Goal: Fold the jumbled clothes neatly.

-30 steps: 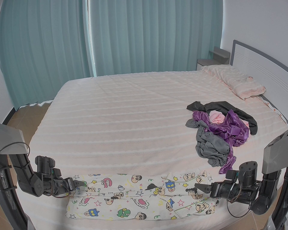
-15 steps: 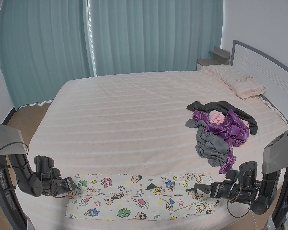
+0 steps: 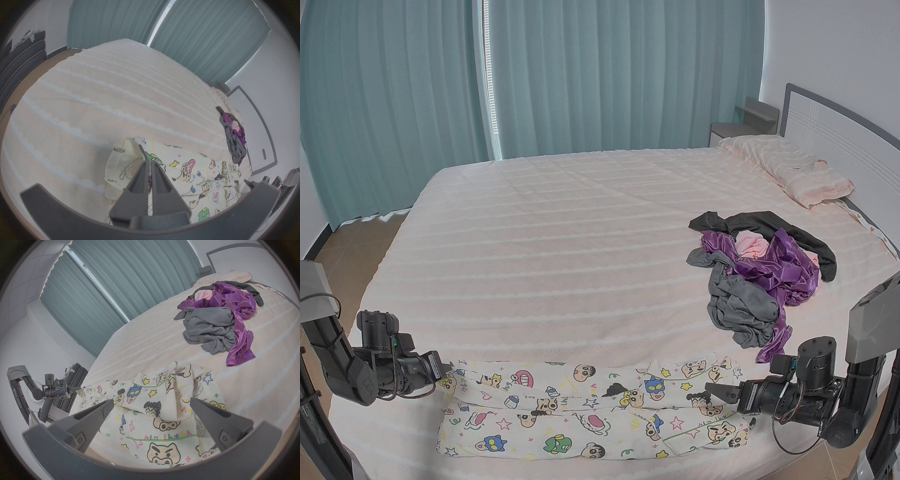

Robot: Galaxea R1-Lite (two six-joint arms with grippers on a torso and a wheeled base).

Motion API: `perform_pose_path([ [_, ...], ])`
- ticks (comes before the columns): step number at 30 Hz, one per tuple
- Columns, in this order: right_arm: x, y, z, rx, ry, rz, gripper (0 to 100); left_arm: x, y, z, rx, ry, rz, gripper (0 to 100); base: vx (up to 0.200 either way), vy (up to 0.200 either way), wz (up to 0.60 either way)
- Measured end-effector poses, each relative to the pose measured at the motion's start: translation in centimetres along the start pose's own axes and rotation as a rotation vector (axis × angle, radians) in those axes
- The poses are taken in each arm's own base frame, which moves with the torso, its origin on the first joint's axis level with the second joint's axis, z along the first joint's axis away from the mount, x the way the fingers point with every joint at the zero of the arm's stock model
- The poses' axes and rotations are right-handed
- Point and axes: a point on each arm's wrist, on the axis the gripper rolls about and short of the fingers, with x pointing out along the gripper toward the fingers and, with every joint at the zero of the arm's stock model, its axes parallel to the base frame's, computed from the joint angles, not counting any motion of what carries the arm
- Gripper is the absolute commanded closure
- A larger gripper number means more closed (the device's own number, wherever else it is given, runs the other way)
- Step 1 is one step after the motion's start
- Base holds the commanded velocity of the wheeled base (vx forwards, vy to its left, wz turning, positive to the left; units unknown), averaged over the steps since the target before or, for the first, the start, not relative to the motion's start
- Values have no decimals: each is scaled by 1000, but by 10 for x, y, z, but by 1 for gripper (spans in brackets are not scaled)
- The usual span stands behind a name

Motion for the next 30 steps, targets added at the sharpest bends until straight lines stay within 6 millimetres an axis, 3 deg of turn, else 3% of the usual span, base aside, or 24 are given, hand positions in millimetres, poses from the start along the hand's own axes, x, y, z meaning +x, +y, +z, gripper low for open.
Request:
perform_pose_path([
  [12, 0, 0, 0, 1, 2, -1, 0, -2, 0, 15, -24, -105, -157, 100, 0, 0, 0],
  [30, 1, 0, -1, 2, 4, -2, 0, -3, 4, 18, 11, -157, -273, 100, 0, 0, 0],
])
